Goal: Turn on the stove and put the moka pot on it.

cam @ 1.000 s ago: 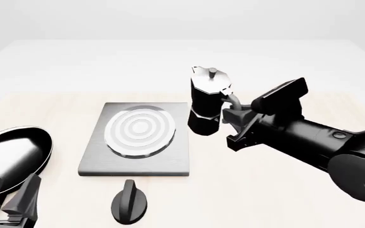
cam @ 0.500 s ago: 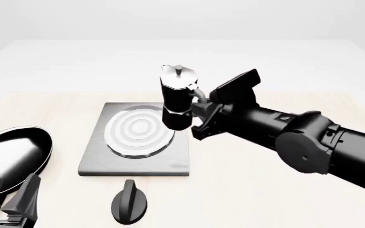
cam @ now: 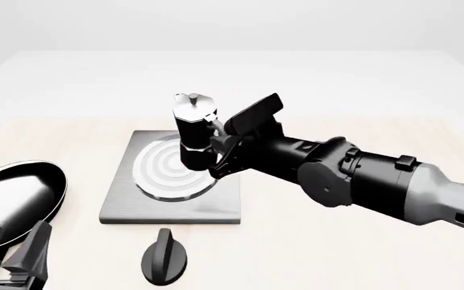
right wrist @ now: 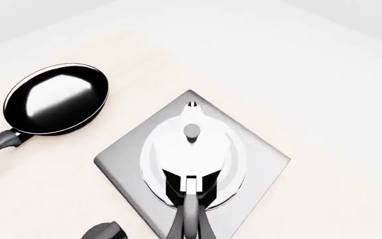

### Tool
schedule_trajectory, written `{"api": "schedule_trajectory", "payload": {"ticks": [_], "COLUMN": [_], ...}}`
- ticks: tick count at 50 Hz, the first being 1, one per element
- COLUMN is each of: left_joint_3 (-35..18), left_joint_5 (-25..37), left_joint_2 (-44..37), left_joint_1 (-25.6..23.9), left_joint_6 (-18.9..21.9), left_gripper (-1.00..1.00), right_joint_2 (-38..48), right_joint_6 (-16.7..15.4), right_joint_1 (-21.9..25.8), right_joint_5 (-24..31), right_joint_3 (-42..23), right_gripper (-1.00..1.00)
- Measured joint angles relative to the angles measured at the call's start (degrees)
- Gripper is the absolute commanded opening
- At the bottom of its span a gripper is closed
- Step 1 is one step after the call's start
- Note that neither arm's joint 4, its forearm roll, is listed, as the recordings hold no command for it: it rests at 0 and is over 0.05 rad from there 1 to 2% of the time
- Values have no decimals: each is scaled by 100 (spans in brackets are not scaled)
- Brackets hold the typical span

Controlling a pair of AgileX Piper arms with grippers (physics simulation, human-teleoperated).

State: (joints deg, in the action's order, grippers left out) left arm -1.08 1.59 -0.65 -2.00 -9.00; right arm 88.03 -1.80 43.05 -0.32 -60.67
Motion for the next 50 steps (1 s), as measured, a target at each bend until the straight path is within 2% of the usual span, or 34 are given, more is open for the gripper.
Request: {"api": "schedule_trajectory", "payload": {"ticks": [18,50], "left_joint_3": [27,70], "left_joint_5": [-120,-542], "left_joint_2": [-127,-584], "left_joint_1": [-16,-6], "left_joint_6": [-15,-26], "left_gripper": [100,100], "right_joint_2": [837,2397], "right_joint_6": [13,-140], "right_joint_1": [123,61], "right_joint_5": [-121,-18], "right_joint_3": [-541,-1935], "right_gripper": [-100,-100]}}
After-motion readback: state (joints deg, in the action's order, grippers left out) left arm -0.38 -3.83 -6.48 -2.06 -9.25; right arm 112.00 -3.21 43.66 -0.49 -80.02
